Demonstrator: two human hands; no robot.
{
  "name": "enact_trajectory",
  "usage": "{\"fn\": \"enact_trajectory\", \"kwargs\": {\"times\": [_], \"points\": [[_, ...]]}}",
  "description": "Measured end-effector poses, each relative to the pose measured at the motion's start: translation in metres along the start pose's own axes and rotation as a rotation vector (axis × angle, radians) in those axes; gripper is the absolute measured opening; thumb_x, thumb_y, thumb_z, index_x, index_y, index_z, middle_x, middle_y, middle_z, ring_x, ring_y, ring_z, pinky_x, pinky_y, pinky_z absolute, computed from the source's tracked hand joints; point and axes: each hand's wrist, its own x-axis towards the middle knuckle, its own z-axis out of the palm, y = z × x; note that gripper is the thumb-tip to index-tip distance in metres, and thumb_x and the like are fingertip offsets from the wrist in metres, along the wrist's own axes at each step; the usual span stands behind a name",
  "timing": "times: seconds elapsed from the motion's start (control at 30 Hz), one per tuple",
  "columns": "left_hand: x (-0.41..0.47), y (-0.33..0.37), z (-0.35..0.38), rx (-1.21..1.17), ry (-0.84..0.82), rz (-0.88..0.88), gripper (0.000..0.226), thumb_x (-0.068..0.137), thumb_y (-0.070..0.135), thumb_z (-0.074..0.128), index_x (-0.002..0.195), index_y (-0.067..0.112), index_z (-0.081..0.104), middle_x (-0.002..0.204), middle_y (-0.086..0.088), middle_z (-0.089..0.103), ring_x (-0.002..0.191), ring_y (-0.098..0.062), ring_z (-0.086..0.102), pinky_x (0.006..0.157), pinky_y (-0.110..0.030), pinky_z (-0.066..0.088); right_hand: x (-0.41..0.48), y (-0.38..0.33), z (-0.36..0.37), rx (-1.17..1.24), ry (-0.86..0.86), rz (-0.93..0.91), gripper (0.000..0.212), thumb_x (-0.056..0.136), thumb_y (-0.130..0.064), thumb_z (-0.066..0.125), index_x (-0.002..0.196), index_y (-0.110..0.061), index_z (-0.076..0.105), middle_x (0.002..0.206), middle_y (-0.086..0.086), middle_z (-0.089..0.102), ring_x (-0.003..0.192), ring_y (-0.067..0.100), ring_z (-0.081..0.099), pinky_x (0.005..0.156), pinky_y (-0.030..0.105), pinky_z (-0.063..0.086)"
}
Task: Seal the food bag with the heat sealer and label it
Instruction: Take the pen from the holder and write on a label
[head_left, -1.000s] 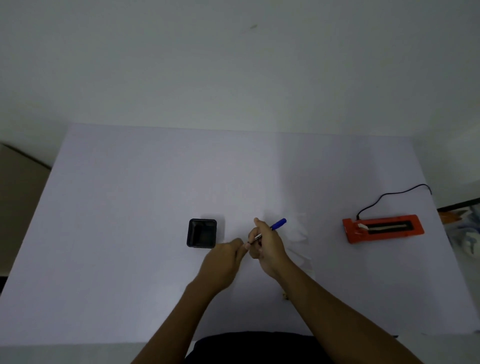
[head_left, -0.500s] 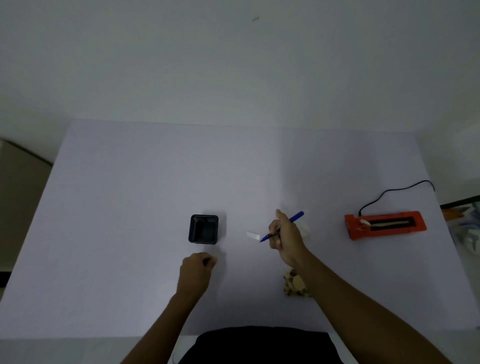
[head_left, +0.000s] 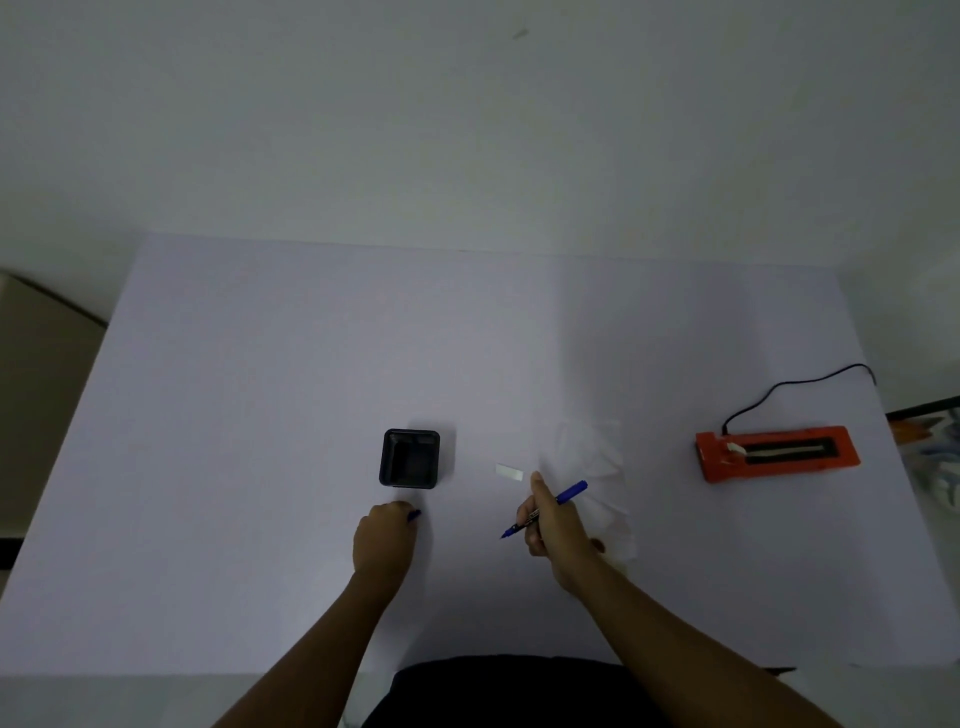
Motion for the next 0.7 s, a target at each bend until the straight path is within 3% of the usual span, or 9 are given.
{"fn": "enact_trajectory", "kwargs": {"times": [0.1, 0.43, 0.7], "points": [[0.0, -0.001, 0.001, 0.002, -0.021, -0.003, 0.019, 0.095, 0.02, 0.055, 0.097, 0.013, 0.073, 0.092, -0.008, 0.074, 0.079, -0.025, 0.069, 0.07, -0.029, 0.052, 0.002, 0.002, 0.0, -0.011, 0.003, -0.004, 0.066, 0.099, -0.05, 0.044, 0.049, -0.009, 0.06, 0.04, 0.005, 0.045, 0.033, 0.012, 0.037, 0.039, 0.02, 0.029], [-0.003, 0.002, 0.006, 0.044, 0.041, 0.078, 0.019, 0.09, 0.023, 0.065, 0.104, 0.012, 0.07, 0.097, -0.008, 0.068, 0.081, -0.025, 0.068, 0.069, -0.03, 0.054, 0.005, 0.005, 0.004, 0.027, -0.029, 0.011, 0.063, 0.099, -0.049, 0.045, 0.053, -0.008, 0.061, 0.041, 0.004, 0.043, 0.036, 0.012, 0.034, 0.042, 0.02, 0.027], [0.007, 0.01, 0.013, 0.088, -0.012, 0.12, 0.019, 0.094, 0.018, 0.053, 0.091, 0.011, 0.071, 0.091, -0.006, 0.07, 0.076, -0.023, 0.067, 0.061, -0.025, 0.044, 0.008, 0.003, -0.002, 0.026, -0.035, 0.018, 0.062, 0.099, -0.05, 0.044, 0.056, -0.008, 0.061, 0.042, 0.004, 0.043, 0.038, 0.013, 0.034, 0.042, 0.02, 0.027]]}}
